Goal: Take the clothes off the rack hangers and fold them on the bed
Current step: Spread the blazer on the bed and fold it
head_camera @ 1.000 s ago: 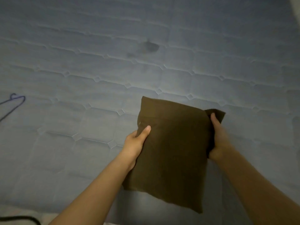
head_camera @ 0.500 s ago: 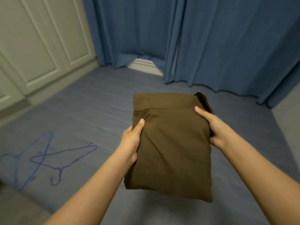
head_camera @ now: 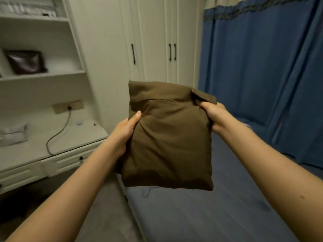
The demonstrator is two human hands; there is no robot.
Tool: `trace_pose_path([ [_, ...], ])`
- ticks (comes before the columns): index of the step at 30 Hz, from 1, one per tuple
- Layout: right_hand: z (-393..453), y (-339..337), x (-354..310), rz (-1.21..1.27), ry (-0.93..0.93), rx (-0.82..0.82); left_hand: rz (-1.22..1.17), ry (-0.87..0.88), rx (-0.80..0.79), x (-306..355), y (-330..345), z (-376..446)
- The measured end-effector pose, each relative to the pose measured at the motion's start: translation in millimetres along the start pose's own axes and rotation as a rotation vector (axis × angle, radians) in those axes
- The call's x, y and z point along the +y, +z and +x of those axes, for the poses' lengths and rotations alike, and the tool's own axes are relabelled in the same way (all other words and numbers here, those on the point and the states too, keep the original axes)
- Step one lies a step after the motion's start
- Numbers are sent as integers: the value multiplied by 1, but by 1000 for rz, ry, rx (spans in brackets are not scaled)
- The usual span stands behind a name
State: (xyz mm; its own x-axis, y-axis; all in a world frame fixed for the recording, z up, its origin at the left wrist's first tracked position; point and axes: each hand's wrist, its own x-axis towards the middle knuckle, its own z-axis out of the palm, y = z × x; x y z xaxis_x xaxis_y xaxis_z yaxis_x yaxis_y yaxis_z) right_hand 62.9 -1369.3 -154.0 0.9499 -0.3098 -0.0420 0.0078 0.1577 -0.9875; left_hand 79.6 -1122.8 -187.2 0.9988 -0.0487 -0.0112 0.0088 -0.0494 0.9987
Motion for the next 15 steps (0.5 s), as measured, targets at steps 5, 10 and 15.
trace_pose_path([
  [5, -56, 101, -9, -45, -24, -299, 22, -7, 260, 9, -104, -99],
  [10, -131, 219, 1, -89, 7, -586, -37, 2, 589, 12, -203, -207],
  [15, -210, 329, 16, -138, 46, -764, -119, 38, 854, 6, -285, -291],
])
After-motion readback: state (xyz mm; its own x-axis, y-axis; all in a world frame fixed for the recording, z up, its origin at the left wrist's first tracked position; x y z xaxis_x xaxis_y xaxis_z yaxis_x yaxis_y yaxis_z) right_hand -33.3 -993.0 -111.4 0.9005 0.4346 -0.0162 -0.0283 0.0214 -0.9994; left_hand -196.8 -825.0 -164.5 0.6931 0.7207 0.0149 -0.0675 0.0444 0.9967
